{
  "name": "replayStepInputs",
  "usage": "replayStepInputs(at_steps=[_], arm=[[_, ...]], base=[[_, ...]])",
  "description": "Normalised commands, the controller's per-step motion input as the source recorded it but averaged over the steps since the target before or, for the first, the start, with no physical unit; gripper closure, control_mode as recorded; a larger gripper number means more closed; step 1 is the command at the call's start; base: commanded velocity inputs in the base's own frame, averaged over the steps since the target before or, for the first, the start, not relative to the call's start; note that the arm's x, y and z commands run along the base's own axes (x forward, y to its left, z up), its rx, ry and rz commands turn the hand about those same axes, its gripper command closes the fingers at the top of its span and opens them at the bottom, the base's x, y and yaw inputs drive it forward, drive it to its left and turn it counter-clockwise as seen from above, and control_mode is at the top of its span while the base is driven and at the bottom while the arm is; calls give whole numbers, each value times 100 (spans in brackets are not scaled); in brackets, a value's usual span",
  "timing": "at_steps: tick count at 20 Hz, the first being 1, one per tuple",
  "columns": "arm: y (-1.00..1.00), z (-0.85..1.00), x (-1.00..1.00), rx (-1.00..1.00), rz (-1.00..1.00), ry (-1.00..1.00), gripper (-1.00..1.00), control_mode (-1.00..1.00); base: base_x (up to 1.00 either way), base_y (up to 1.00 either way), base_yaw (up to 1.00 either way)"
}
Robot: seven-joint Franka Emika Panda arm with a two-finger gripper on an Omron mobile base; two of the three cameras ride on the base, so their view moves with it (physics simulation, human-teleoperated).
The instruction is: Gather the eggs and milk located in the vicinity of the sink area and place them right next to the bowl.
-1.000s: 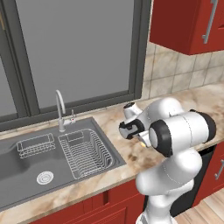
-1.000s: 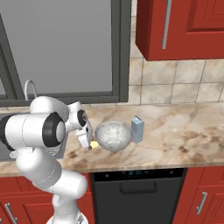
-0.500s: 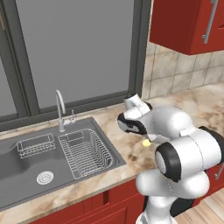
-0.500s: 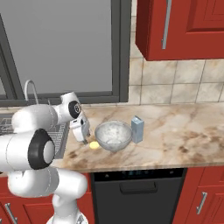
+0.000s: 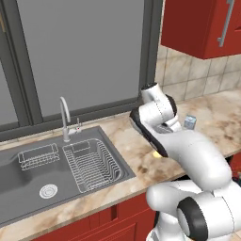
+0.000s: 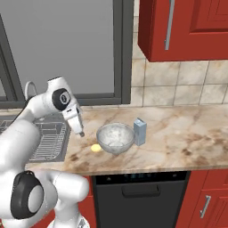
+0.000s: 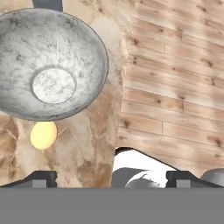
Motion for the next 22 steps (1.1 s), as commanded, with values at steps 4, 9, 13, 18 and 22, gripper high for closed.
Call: replayStepInputs(at_steps=[4,9,13,18,22], arm=[[-38,42,-43,17,41,0,-100,-100],[-38,2,-2,29,49,0,-100,-100],[-14,28,0,28,52,5,-100,-100],[15,56,-33,11,41,16,-100,-100],[31,53,-81,0,28,2,-100,-100]], base=[[0,0,0],[0,0,0],[0,0,0],[0,0,0],[0,0,0]])
